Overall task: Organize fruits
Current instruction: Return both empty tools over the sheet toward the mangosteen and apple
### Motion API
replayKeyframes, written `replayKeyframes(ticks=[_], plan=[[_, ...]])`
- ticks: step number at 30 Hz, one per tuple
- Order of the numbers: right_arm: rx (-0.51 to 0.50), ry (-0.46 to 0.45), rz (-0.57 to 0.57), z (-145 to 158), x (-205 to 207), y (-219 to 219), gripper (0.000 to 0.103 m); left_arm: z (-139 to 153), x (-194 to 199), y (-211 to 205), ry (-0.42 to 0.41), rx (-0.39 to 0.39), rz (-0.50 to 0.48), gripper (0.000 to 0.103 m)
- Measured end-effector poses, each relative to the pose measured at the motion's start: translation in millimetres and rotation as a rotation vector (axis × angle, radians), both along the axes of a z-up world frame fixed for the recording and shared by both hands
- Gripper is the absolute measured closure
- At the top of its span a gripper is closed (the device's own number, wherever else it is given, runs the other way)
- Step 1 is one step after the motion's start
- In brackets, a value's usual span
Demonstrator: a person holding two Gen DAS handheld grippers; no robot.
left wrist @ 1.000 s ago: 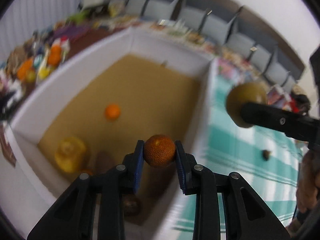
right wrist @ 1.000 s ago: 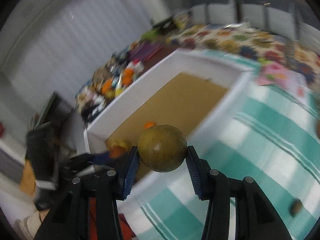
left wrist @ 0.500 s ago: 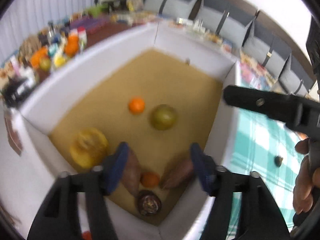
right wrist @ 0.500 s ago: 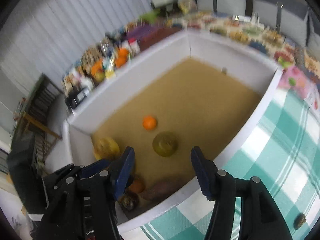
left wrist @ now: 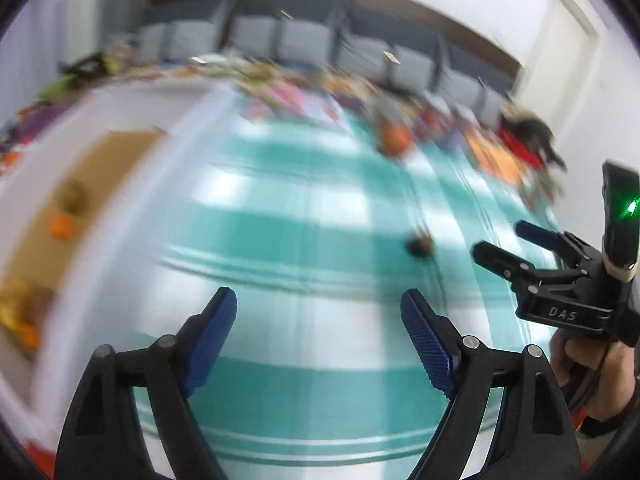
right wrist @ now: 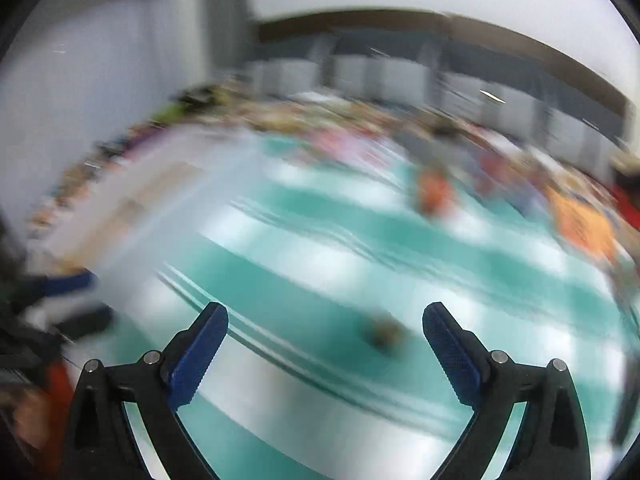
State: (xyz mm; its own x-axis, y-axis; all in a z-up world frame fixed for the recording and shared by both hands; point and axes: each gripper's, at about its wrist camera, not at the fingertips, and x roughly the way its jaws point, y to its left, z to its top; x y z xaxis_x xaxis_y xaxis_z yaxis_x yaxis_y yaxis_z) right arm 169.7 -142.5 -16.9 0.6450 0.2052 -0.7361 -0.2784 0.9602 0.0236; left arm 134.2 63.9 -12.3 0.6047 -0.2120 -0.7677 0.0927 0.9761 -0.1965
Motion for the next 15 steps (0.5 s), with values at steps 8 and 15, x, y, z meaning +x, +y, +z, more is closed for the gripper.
replayKeyframes(ticks=[8, 15], plan=[[-0.002, 0.047, -0.3, -77, -61, -125, 0.005, -69, 11, -91, 0.026, 0.145, -0.125, 0.017], [0.005, 0.074, -0.31, -89, -52, -126, 0.005, -89, 17, -103, 0.001, 0.212, -0.071, 0.011]])
